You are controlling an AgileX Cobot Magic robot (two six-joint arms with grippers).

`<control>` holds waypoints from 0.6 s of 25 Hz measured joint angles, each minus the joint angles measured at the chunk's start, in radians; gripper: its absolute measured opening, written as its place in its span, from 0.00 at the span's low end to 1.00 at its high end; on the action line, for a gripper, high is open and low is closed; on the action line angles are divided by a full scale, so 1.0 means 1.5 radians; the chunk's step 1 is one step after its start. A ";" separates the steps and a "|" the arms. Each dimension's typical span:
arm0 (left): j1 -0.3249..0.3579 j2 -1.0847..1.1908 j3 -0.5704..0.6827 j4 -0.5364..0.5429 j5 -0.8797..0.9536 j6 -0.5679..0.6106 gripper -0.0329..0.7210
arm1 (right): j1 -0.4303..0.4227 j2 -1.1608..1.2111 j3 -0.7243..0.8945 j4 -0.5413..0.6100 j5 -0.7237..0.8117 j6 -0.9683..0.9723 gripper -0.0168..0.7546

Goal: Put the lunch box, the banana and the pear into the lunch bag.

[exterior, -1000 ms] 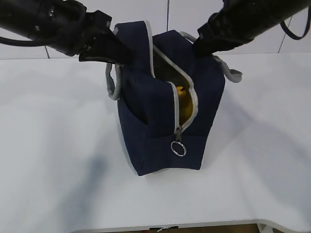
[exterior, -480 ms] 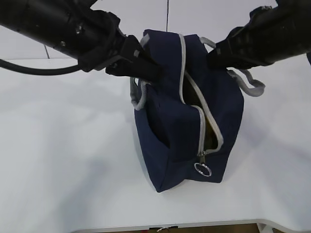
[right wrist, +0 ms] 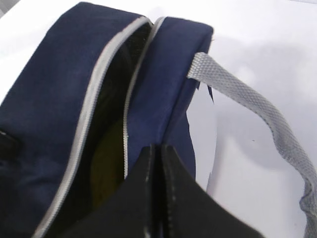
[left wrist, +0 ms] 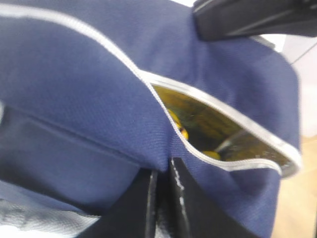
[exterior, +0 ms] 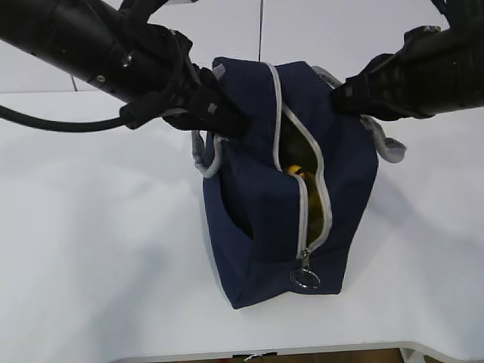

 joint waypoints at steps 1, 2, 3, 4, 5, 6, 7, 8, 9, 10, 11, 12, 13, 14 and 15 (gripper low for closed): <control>0.000 0.000 0.000 0.005 -0.007 0.001 0.04 | 0.000 -0.002 0.000 0.008 -0.001 0.000 0.05; 0.000 0.000 0.000 0.008 -0.010 0.001 0.04 | 0.000 -0.003 0.000 0.015 -0.001 0.000 0.05; 0.000 0.000 0.000 0.013 -0.013 0.001 0.04 | 0.000 -0.003 0.000 0.021 -0.001 0.000 0.05; 0.000 0.002 0.000 0.018 -0.016 0.003 0.04 | 0.002 -0.004 0.000 0.024 -0.001 0.000 0.05; 0.000 0.003 0.000 0.019 -0.019 0.004 0.04 | 0.002 -0.004 0.000 0.028 -0.002 0.000 0.05; 0.000 0.006 0.000 0.020 -0.019 0.007 0.04 | 0.002 -0.004 0.000 0.030 -0.007 0.000 0.05; 0.000 0.010 0.000 0.021 -0.020 0.011 0.04 | 0.002 -0.004 0.000 0.030 -0.015 0.000 0.05; 0.000 0.014 0.000 0.021 -0.024 0.016 0.04 | 0.002 -0.004 0.000 0.032 -0.024 0.000 0.05; 0.000 0.017 0.000 0.021 -0.027 0.020 0.04 | 0.002 -0.004 0.001 0.033 -0.035 -0.002 0.05; 0.000 0.019 0.000 0.021 -0.032 0.022 0.04 | 0.002 -0.004 0.001 0.034 -0.042 -0.003 0.05; 0.000 0.020 0.000 0.021 -0.036 0.023 0.04 | 0.002 -0.004 0.001 0.034 -0.048 -0.006 0.05; 0.000 0.021 0.000 0.021 -0.038 0.024 0.04 | 0.002 -0.004 0.001 0.035 -0.053 -0.007 0.05; 0.000 0.023 0.000 0.021 -0.039 0.025 0.04 | 0.002 -0.004 0.001 0.036 -0.054 -0.009 0.05; 0.000 0.023 0.000 0.021 -0.040 0.025 0.04 | 0.002 -0.004 0.001 0.036 -0.054 -0.012 0.05; 0.000 0.024 0.000 0.021 -0.040 0.026 0.04 | 0.002 -0.004 0.001 0.036 -0.054 -0.014 0.05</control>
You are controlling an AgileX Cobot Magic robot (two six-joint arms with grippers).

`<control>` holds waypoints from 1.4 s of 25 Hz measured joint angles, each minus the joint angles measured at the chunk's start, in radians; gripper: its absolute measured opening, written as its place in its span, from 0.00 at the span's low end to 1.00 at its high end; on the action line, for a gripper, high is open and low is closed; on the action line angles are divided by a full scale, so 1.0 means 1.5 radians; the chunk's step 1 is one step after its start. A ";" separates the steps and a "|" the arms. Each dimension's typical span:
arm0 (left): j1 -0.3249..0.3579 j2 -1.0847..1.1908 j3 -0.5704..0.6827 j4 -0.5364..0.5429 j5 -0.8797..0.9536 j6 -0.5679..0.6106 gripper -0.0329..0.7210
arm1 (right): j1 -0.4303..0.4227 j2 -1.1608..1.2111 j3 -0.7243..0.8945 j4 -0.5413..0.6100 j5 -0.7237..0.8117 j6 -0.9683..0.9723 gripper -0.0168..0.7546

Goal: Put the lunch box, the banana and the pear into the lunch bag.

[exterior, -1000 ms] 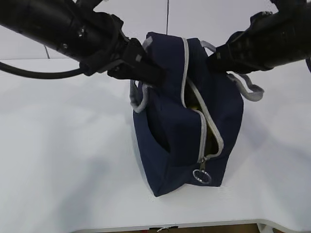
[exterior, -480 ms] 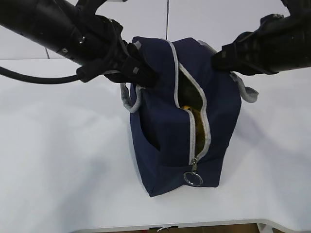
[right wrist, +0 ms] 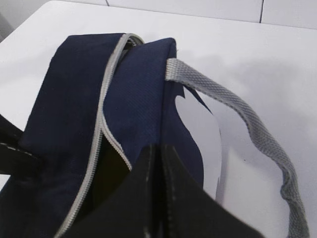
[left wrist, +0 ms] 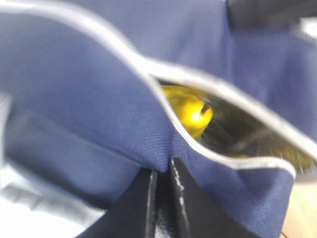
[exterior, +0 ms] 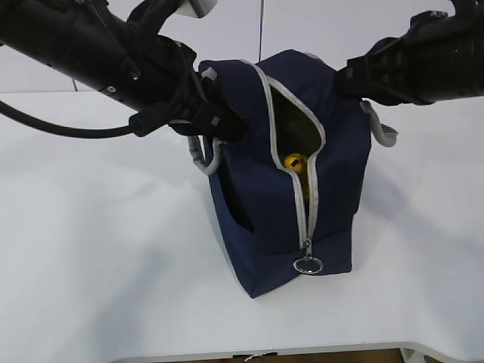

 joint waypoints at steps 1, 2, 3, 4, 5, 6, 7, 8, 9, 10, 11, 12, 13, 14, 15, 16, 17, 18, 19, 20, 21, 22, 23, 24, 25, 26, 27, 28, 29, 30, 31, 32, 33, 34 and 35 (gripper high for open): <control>0.000 0.000 0.000 0.000 0.000 0.000 0.04 | 0.000 0.000 0.000 0.001 0.001 -0.003 0.05; 0.000 0.000 0.000 0.000 0.000 0.000 0.04 | 0.000 0.000 0.000 0.001 0.004 -0.006 0.05; 0.000 0.000 0.000 0.000 -0.005 0.001 0.04 | 0.000 0.000 0.000 0.001 0.008 -0.007 0.05; 0.000 0.000 0.000 0.000 -0.009 0.001 0.04 | 0.000 0.000 0.000 0.001 0.014 -0.008 0.05; 0.000 0.000 0.000 0.000 -0.013 0.001 0.04 | 0.000 0.003 0.000 0.003 0.021 -0.011 0.05; 0.000 0.000 0.000 0.000 -0.018 0.001 0.04 | 0.000 0.007 0.000 0.003 0.029 -0.014 0.05; 0.000 0.000 0.000 0.000 -0.022 0.001 0.04 | 0.000 0.012 0.000 0.003 0.035 -0.018 0.05; 0.000 0.001 0.000 0.000 -0.026 0.001 0.04 | 0.000 0.015 0.000 0.003 0.038 -0.018 0.05; 0.000 0.001 0.000 0.000 -0.028 0.001 0.04 | 0.000 0.017 0.000 0.003 0.041 -0.018 0.05; 0.000 0.001 0.000 0.000 -0.033 0.001 0.04 | 0.000 0.019 0.000 0.003 0.043 -0.020 0.05; 0.000 0.001 0.000 0.001 -0.039 0.001 0.04 | 0.000 0.019 0.000 0.003 0.044 -0.022 0.05; 0.000 0.001 0.000 0.001 -0.044 0.001 0.04 | 0.000 0.019 0.000 0.003 0.045 -0.025 0.05; 0.000 0.001 0.000 0.001 -0.048 0.001 0.04 | 0.000 0.019 0.000 0.003 0.045 -0.029 0.05; 0.000 0.001 0.000 0.001 -0.049 0.001 0.04 | 0.000 0.020 0.000 0.004 0.045 -0.038 0.05; 0.000 0.001 0.000 0.001 -0.049 0.001 0.04 | 0.000 0.020 0.000 0.004 0.045 -0.044 0.05; 0.000 0.001 0.000 0.001 -0.049 0.001 0.04 | 0.000 0.020 0.000 0.004 0.045 -0.047 0.05; 0.000 0.001 0.000 0.001 -0.046 0.001 0.04 | 0.000 0.020 0.000 0.004 0.047 -0.048 0.05; 0.000 0.001 0.000 0.001 -0.045 0.001 0.04 | 0.000 0.020 0.000 0.004 0.047 -0.050 0.05; 0.000 0.001 0.000 0.001 -0.045 0.001 0.04 | 0.000 0.020 0.000 0.004 0.048 -0.051 0.05; 0.000 0.001 0.000 0.001 -0.045 0.001 0.04 | 0.000 0.020 0.000 0.004 0.048 -0.053 0.05; 0.000 0.001 0.000 0.001 -0.045 0.001 0.04 | 0.000 0.020 0.000 0.004 0.048 -0.056 0.05; 0.000 0.001 0.000 0.001 -0.045 0.001 0.04 | 0.000 0.020 0.000 0.004 0.048 -0.062 0.07; 0.000 0.001 0.000 0.001 -0.045 0.001 0.04 | 0.000 0.020 0.000 0.004 0.048 -0.069 0.10; 0.000 0.001 0.000 0.001 -0.045 0.001 0.04 | 0.000 0.020 0.000 0.004 0.048 -0.074 0.14; 0.000 0.001 0.000 0.001 -0.044 0.001 0.04 | 0.000 0.020 0.000 0.005 0.048 -0.079 0.20; 0.000 0.001 0.000 0.001 -0.044 0.001 0.04 | 0.000 0.020 0.000 0.007 0.048 -0.081 0.27; 0.000 0.001 0.000 0.001 -0.042 0.001 0.04 | 0.000 0.020 0.000 0.009 0.048 -0.082 0.34; 0.000 0.001 0.000 0.001 -0.041 0.001 0.04 | 0.000 0.020 0.000 0.014 0.048 -0.084 0.40; 0.000 0.001 0.000 0.001 -0.040 0.001 0.04 | 0.000 0.020 0.000 0.016 0.048 -0.085 0.44; 0.000 0.001 0.000 0.001 -0.039 0.001 0.04 | 0.000 0.020 0.000 0.019 0.048 -0.086 0.47; 0.000 0.001 0.000 0.001 -0.038 0.001 0.04 | 0.000 0.020 0.000 0.018 0.048 -0.086 0.48; 0.000 0.001 0.000 0.001 -0.038 0.001 0.04 | 0.000 0.020 0.000 0.018 0.048 -0.086 0.49; 0.000 0.001 0.000 0.001 -0.038 0.001 0.04 | 0.000 0.020 0.000 0.019 0.048 -0.086 0.50; 0.000 0.001 0.000 0.001 -0.038 0.001 0.04 | 0.000 0.020 0.000 0.020 0.048 -0.086 0.50; 0.000 0.001 0.000 0.001 -0.037 0.001 0.04 | 0.000 0.020 0.000 0.020 0.048 -0.086 0.50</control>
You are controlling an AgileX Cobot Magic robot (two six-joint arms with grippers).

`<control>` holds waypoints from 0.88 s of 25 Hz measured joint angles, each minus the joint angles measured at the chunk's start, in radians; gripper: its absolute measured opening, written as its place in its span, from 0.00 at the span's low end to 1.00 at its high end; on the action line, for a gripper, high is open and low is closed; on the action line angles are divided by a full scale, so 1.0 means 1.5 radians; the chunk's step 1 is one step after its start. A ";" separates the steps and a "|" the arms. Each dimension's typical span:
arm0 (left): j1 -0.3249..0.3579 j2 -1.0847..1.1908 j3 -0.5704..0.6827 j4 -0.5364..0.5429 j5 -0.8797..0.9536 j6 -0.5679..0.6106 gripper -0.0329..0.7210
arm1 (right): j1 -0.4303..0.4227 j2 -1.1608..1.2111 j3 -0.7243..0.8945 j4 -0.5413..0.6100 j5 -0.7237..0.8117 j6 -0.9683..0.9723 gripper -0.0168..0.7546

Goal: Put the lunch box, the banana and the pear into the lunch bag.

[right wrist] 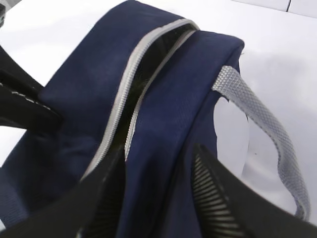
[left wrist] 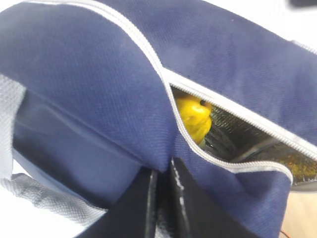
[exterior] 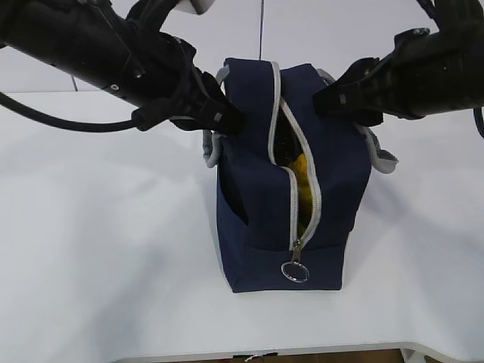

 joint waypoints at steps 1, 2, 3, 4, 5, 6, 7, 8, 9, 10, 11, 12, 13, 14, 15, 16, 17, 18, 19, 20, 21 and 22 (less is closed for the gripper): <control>0.000 0.000 0.000 0.000 0.000 0.000 0.04 | 0.000 -0.001 0.000 0.000 0.000 0.000 0.50; 0.000 0.000 0.000 0.000 0.000 0.000 0.04 | 0.000 -0.004 -0.001 0.000 0.000 0.000 0.50; 0.000 0.000 0.000 0.000 0.000 0.000 0.04 | 0.000 -0.009 -0.005 0.000 0.000 -0.002 0.50; 0.000 0.000 0.000 0.000 0.002 0.000 0.04 | 0.000 -0.014 -0.010 0.000 0.000 -0.003 0.50; 0.000 0.000 0.000 0.000 0.002 0.000 0.04 | 0.000 -0.020 -0.014 0.000 0.000 -0.005 0.50; 0.000 0.000 0.000 0.000 0.002 0.000 0.04 | 0.000 -0.026 -0.020 0.000 0.000 -0.005 0.50; 0.000 0.000 0.000 0.000 0.002 0.000 0.04 | 0.000 -0.034 -0.025 0.000 0.000 -0.006 0.50; 0.000 0.000 0.000 0.000 0.003 0.000 0.04 | 0.000 -0.040 -0.027 0.000 0.000 -0.006 0.50; 0.000 0.000 0.000 0.002 0.004 0.000 0.04 | 0.000 -0.046 -0.028 0.000 0.002 -0.008 0.50; 0.000 0.000 0.000 0.003 0.007 0.000 0.04 | 0.000 -0.053 -0.029 0.000 0.008 -0.011 0.50; 0.000 0.000 0.000 0.004 0.009 0.000 0.04 | 0.000 -0.056 -0.031 0.000 0.018 -0.016 0.50; 0.000 0.000 0.000 0.004 0.010 0.000 0.04 | 0.000 -0.062 -0.032 0.000 0.033 -0.022 0.50; 0.000 0.000 0.000 0.006 0.010 0.000 0.04 | 0.000 -0.069 -0.032 0.000 0.051 -0.027 0.50; 0.000 0.000 0.000 0.006 0.010 0.000 0.04 | 0.000 -0.072 -0.032 -0.002 0.071 -0.032 0.50; 0.000 0.000 0.000 0.006 0.010 0.000 0.04 | 0.000 -0.077 -0.032 -0.004 0.092 -0.035 0.50; 0.000 0.000 0.000 0.007 0.010 0.000 0.04 | 0.000 -0.082 -0.032 -0.004 0.109 -0.037 0.50; 0.000 0.000 0.000 0.007 0.010 0.000 0.04 | 0.000 -0.086 -0.032 -0.007 0.129 -0.038 0.50; 0.000 0.000 0.000 0.007 0.010 0.000 0.04 | 0.000 -0.091 -0.032 -0.010 0.149 -0.039 0.50; 0.000 0.000 0.000 0.008 0.011 0.000 0.04 | 0.000 -0.096 -0.032 -0.018 0.165 -0.039 0.50; 0.000 0.000 0.000 0.008 0.011 0.000 0.04 | 0.000 -0.100 -0.032 -0.032 0.184 -0.039 0.50; 0.000 0.000 0.000 0.008 0.011 0.000 0.04 | 0.000 -0.107 -0.032 -0.052 0.202 -0.039 0.50; 0.000 0.000 0.000 0.008 0.011 0.001 0.04 | 0.000 -0.116 -0.032 -0.077 0.217 -0.040 0.50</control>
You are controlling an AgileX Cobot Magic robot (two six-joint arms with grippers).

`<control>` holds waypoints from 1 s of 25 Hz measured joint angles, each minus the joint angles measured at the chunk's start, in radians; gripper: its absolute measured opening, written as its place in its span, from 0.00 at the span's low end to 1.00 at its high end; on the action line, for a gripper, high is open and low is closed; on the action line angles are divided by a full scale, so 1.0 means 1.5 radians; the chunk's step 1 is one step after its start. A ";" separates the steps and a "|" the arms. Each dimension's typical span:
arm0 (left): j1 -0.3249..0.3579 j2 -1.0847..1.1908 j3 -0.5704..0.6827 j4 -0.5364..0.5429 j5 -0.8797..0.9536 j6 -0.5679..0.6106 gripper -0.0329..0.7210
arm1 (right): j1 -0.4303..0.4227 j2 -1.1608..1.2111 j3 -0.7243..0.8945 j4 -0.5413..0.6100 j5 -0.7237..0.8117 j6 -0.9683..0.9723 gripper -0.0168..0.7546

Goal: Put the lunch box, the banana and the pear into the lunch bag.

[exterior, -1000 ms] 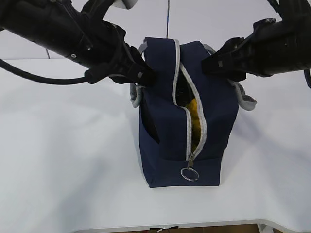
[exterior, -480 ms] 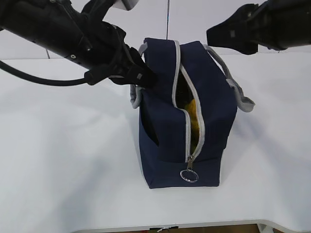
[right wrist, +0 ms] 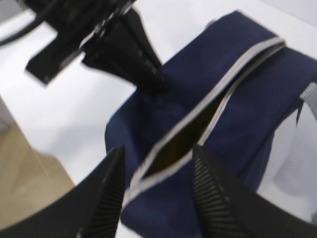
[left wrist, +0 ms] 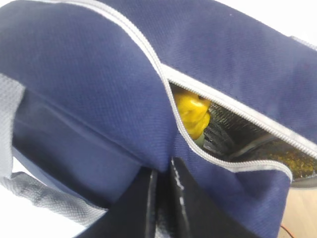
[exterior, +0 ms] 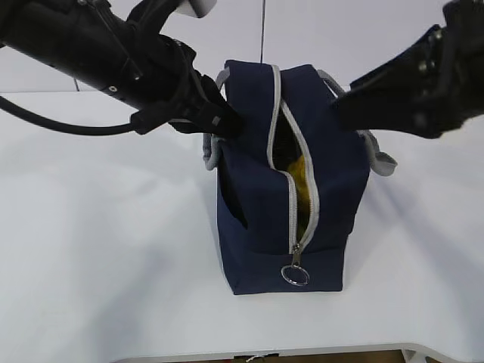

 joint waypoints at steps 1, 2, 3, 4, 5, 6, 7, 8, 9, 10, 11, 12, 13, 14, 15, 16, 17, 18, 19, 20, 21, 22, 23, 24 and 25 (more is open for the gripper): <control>0.000 0.000 0.000 0.000 0.000 0.000 0.04 | 0.001 -0.010 0.000 -0.023 0.014 0.000 0.50; 0.000 0.000 0.000 0.000 0.000 0.000 0.04 | 0.001 -0.021 0.000 -0.051 0.025 -0.001 0.50; 0.000 0.000 0.000 0.000 0.000 0.000 0.04 | 0.001 -0.034 0.000 -0.074 0.034 -0.001 0.50; 0.000 0.000 0.000 0.000 0.000 0.000 0.04 | 0.001 -0.048 0.000 -0.092 0.039 -0.001 0.50; 0.000 0.000 0.000 0.000 0.000 0.000 0.04 | 0.001 -0.062 0.000 -0.111 0.045 -0.001 0.50; 0.000 0.000 0.000 0.000 0.000 0.000 0.04 | 0.001 -0.073 0.000 -0.122 0.049 -0.001 0.50; 0.000 0.000 0.000 0.000 0.000 0.000 0.04 | 0.001 -0.084 0.000 -0.133 0.055 -0.001 0.50; 0.000 0.000 0.000 0.000 0.002 0.000 0.04 | 0.001 -0.096 0.000 -0.141 0.062 -0.001 0.50; 0.000 0.000 0.000 0.000 0.002 0.000 0.04 | 0.001 -0.106 0.000 -0.148 0.070 -0.001 0.50; 0.000 0.000 0.000 0.000 0.002 0.000 0.04 | 0.001 -0.115 0.005 -0.154 0.075 -0.001 0.50; 0.000 0.000 0.000 0.000 0.002 0.000 0.04 | 0.001 -0.125 0.011 -0.157 0.077 0.000 0.50; 0.000 0.000 0.000 0.000 0.002 0.000 0.04 | 0.001 -0.135 0.019 -0.160 0.080 0.001 0.50; 0.000 0.000 0.000 0.000 0.002 0.000 0.04 | 0.001 -0.143 0.030 -0.160 0.082 0.003 0.50; 0.000 0.000 0.000 0.000 0.002 0.000 0.04 | 0.001 -0.152 0.039 -0.161 0.083 0.004 0.50; 0.000 0.000 0.000 0.000 0.002 0.000 0.04 | 0.001 -0.163 0.052 -0.161 0.083 0.007 0.50; 0.000 0.000 0.000 0.000 0.002 0.000 0.04 | 0.001 -0.170 0.068 -0.161 0.083 0.007 0.50; 0.000 0.000 0.000 0.000 0.002 0.000 0.04 | 0.001 -0.176 0.084 -0.161 0.083 0.008 0.50; 0.000 0.000 0.000 0.000 0.002 0.000 0.04 | 0.001 -0.182 0.098 -0.161 0.082 0.008 0.50; 0.000 0.000 0.000 0.000 0.002 0.000 0.04 | 0.001 -0.191 0.118 -0.156 0.079 0.008 0.50; 0.000 0.000 0.000 0.000 0.002 0.000 0.04 | 0.001 -0.196 0.133 -0.148 0.074 0.008 0.50; 0.000 0.000 0.000 0.000 0.002 0.000 0.04 | 0.001 -0.204 0.150 -0.138 0.065 0.008 0.50; 0.000 0.000 0.000 0.000 0.002 0.000 0.04 | 0.001 -0.208 0.163 -0.128 0.062 0.008 0.50; 0.000 0.000 0.000 0.000 0.002 0.000 0.04 | 0.001 -0.211 0.180 -0.113 0.059 0.007 0.50; 0.000 0.000 0.000 0.000 0.002 0.000 0.04 | 0.001 -0.212 0.193 -0.101 0.057 0.002 0.50; 0.000 0.000 0.000 0.000 0.002 0.000 0.04 | 0.001 -0.212 0.205 -0.090 0.056 -0.004 0.50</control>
